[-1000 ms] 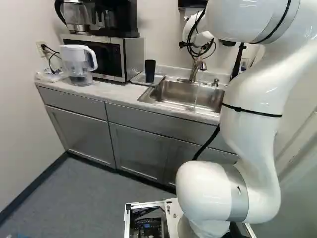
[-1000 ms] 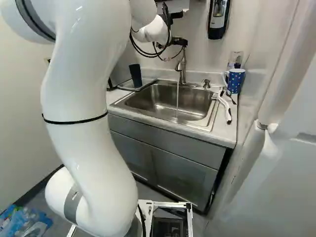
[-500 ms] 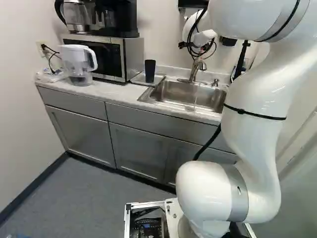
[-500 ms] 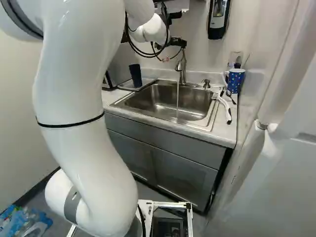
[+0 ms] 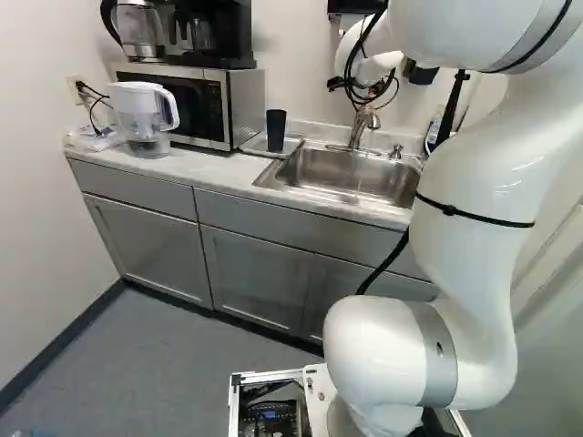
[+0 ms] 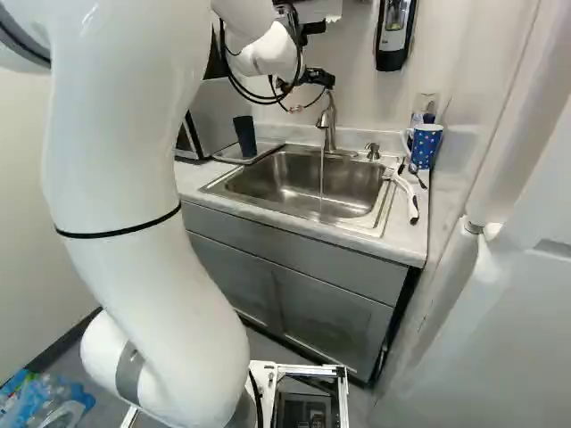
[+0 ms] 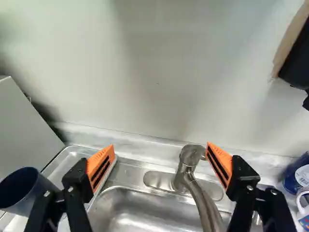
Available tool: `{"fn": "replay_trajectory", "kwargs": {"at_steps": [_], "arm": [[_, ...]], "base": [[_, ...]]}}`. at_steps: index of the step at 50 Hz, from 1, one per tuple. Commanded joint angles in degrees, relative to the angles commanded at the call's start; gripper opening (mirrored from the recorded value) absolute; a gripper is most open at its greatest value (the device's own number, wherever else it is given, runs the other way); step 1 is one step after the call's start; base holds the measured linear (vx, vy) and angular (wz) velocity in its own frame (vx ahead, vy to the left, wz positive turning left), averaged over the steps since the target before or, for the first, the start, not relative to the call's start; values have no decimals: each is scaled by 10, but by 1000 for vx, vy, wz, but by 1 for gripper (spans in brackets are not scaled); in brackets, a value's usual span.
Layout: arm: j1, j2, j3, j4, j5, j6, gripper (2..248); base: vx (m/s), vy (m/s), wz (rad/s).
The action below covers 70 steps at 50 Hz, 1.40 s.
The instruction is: Rinse the cup and place it in the tray
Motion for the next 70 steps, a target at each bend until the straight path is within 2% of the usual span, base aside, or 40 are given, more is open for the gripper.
{"fn": "replay_trajectory", "kwargs": {"at_steps": [39, 70], "arm": [[4, 19, 20, 0, -18, 0, 247], [28, 83, 88, 0, -18, 0, 247]], "base": [[0, 0, 0], [0, 0, 0]]}}
